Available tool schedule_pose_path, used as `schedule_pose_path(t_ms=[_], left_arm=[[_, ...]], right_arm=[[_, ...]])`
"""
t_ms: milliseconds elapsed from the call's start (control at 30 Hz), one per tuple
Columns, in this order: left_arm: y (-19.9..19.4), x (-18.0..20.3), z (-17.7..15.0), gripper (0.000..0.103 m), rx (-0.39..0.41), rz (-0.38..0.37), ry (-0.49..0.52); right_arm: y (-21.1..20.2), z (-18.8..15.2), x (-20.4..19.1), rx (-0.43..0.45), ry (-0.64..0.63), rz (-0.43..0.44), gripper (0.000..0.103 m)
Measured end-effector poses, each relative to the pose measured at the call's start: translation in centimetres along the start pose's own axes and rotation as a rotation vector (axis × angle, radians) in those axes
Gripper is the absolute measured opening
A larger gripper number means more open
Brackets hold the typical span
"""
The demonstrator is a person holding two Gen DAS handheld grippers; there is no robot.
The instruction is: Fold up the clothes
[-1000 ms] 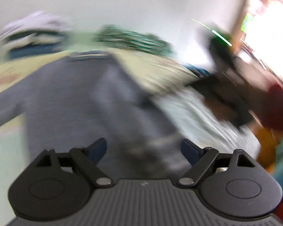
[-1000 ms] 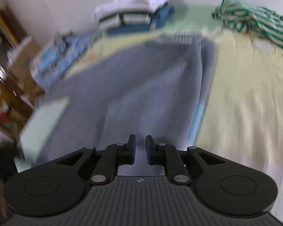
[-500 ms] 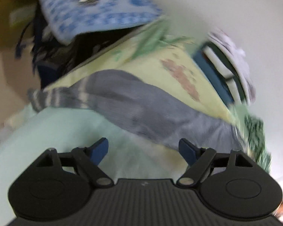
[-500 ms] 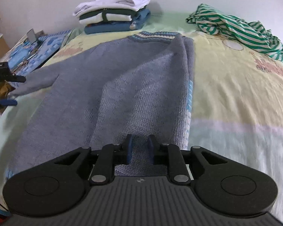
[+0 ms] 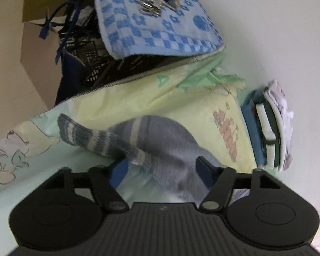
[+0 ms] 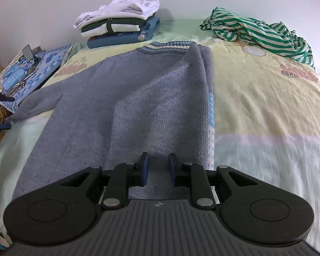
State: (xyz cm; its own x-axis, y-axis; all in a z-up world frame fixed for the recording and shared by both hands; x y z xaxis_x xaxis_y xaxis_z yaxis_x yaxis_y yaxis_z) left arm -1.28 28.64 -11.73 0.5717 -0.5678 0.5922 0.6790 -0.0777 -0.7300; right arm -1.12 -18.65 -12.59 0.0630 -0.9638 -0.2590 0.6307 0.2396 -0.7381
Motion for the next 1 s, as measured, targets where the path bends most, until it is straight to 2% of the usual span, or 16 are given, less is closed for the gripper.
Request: schedule_pose_path(t_ms=[33, 167, 300, 400, 467, 567, 767, 900, 1000], left_arm=[[0.1, -0.2, 0.2, 0.043, 0.001, 0.002, -0.006], [0.9, -0.4, 0.5, 0.0, -0.012, -0.015, 0.004], [0.7, 0.3, 1.0, 0.0, 0.039, 0.006, 0.085], [0.4, 2.2, 1.7, 0.0, 0.101, 0.055, 0.215], [0.2, 4.5, 2.1, 0.0, 0.148, 0.073, 0.33], [-0.4, 9.4, 1.4, 0.0, 0.228, 0.074, 0.572], [1.2, 18.5, -5.8, 0.0, 0.253, -0.008, 1.025], [3.5, 21.9, -12.7, 0.0, 0.235, -0.063, 1.301], [4.7, 22.7, -17.2, 0.0, 0.231, -0.075, 1.456]], right_arm=[[0.0, 0.1, -0.2, 0.003, -0.01, -0.006, 0.02], [0.2, 0.1, -0.5, 0.001, -0.035, -0.022, 0.02], [0.2, 0.2, -0.5, 0.005, -0.023, -0.026, 0.021], [-0.1, 0.6, -0.4, 0.016, -0.001, -0.014, 0.021], [-0.3, 0.9, -0.5, 0.028, 0.012, -0.01, 0.021], [-0.4, 1.5, -0.8, 0.038, 0.014, -0.004, 0.022], [-0.8, 3.2, -0.6, 0.074, 0.046, 0.012, 0.023], [-1.0, 4.3, -0.2, 0.093, 0.071, 0.026, 0.023], [-0.9, 5.1, 0.0, 0.094, 0.093, 0.049, 0.023]])
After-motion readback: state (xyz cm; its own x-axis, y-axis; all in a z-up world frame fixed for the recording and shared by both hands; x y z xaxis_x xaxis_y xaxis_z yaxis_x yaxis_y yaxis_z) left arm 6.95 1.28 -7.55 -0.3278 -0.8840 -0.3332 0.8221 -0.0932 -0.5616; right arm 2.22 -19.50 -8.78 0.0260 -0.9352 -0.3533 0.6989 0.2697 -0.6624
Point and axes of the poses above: each gripper's, at about its wrist camera, not at the fingertips, and y roughly the way its jaws point, x to its right, z to its top, the point moved 9 cm from there along y, roughly the way its jaws point, and after that the axes turned 11 degrees about y, right-handed, at the moved point
